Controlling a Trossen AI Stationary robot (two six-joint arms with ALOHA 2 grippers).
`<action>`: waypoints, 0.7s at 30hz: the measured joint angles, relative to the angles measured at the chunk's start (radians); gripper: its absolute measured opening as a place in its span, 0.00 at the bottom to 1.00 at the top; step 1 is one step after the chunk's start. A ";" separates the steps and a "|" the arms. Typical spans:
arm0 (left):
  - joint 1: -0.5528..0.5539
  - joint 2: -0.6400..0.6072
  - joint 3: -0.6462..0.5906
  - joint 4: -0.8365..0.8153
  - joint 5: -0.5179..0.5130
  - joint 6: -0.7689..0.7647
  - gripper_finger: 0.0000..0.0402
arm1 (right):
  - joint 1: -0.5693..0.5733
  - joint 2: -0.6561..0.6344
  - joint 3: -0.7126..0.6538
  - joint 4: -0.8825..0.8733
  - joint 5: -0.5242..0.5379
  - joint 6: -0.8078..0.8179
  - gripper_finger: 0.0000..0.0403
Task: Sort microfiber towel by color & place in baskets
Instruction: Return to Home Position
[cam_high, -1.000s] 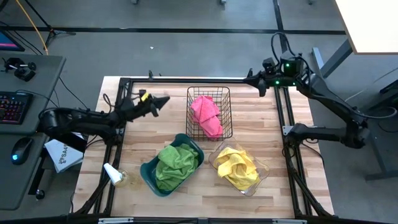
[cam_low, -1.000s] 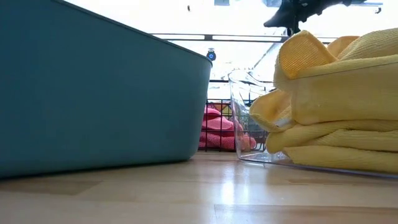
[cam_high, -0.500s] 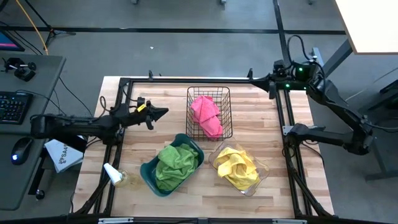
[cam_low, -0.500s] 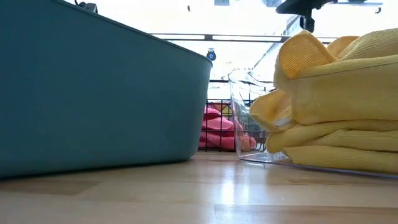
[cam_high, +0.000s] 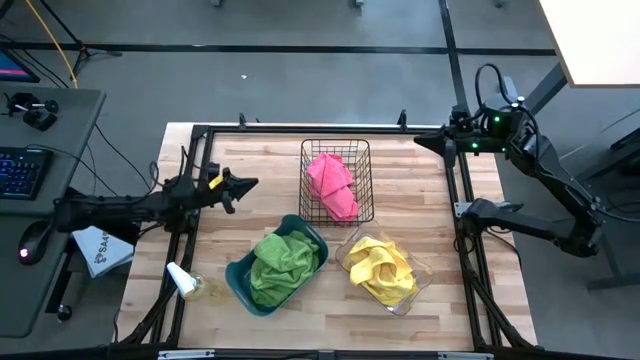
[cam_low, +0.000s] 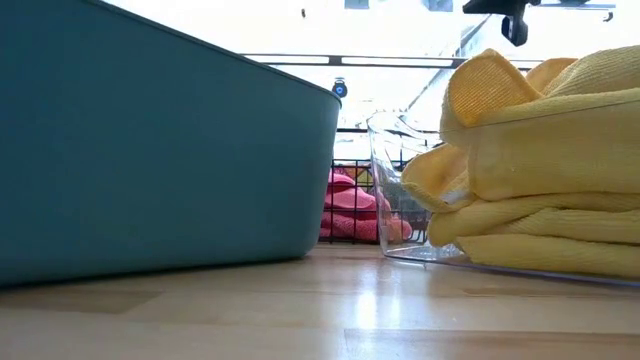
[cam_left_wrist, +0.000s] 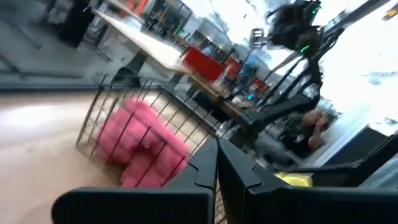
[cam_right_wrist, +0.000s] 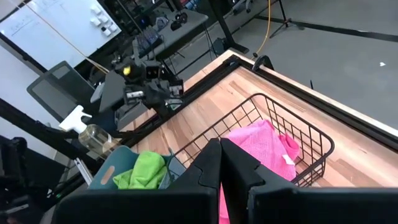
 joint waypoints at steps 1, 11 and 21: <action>-0.020 -0.006 -0.009 -0.021 -0.027 -0.015 0.00 | 0.000 0.000 0.000 0.000 0.000 0.000 0.00; -0.117 -0.011 -0.009 -0.055 -0.091 0.010 0.00 | 0.000 -0.001 0.000 -0.029 -0.075 -0.124 0.00; -0.117 -0.011 -0.009 -0.060 -0.012 0.010 0.00 | 0.000 -0.144 -0.358 0.300 -0.216 -0.109 0.00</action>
